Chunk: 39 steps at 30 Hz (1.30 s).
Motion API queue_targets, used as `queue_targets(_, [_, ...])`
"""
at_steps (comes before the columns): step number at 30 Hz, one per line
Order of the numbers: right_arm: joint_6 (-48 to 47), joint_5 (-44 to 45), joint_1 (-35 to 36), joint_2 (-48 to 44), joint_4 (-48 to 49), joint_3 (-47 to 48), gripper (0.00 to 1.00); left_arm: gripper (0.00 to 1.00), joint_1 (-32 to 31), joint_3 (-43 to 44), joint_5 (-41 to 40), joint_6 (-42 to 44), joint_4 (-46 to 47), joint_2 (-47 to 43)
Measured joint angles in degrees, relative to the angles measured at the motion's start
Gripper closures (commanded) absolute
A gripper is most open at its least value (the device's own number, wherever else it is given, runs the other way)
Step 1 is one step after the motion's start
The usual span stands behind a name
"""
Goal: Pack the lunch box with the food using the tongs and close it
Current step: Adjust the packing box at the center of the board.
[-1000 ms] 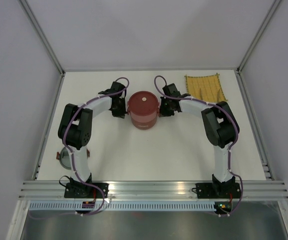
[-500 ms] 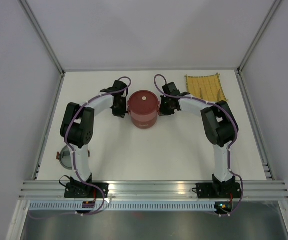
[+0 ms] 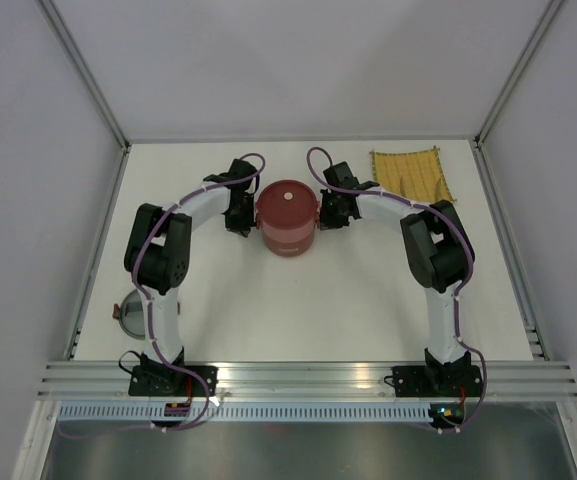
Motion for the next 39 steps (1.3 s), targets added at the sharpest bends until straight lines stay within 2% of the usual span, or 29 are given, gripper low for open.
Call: queue_targets(39, [-0.1,1.6,0.0,0.9,-1.7,1.9,1.0,0.95,-1.4,6.2,-3.0,1.7,-7.5,3.5])
